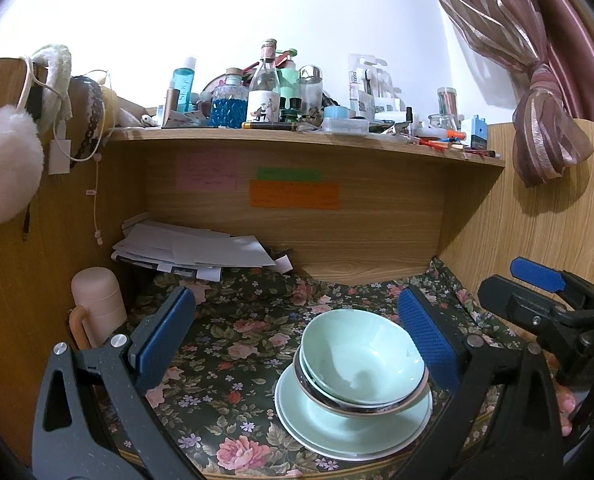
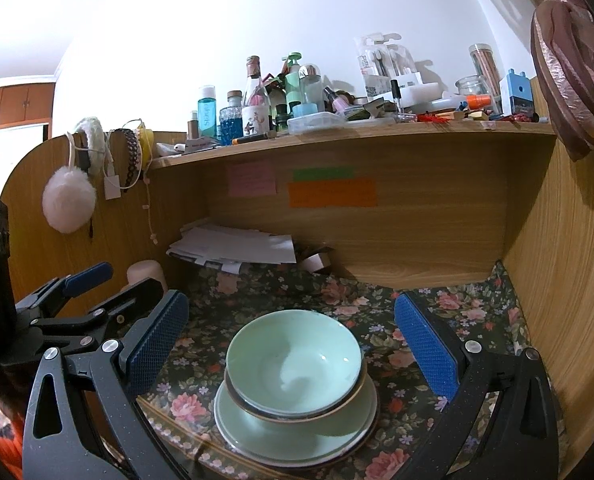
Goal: Organize plates and bowls
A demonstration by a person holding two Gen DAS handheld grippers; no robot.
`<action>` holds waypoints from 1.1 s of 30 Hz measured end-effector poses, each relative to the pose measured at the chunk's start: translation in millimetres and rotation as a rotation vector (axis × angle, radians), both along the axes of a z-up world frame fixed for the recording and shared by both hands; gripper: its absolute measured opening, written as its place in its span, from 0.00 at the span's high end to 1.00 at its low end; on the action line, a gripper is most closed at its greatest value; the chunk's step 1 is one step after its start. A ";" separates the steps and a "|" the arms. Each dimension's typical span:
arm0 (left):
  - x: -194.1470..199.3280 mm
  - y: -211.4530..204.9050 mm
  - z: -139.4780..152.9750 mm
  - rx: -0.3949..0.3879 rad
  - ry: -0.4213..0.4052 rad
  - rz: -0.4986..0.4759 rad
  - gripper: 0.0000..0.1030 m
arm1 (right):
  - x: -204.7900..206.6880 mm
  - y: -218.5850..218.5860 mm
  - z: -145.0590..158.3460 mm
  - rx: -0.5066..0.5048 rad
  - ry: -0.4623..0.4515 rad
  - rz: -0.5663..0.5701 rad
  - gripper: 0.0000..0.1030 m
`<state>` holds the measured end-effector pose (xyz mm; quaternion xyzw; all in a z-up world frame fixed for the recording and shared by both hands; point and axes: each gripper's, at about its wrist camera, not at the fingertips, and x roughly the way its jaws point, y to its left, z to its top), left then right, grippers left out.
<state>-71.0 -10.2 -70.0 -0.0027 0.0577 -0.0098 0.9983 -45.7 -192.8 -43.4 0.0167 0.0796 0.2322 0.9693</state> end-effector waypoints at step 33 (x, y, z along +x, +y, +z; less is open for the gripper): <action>6.8 -9.4 1.7 -0.021 0.019 -0.003 0.00 | 10.4 -7.4 -2.7 0.013 0.019 0.013 0.00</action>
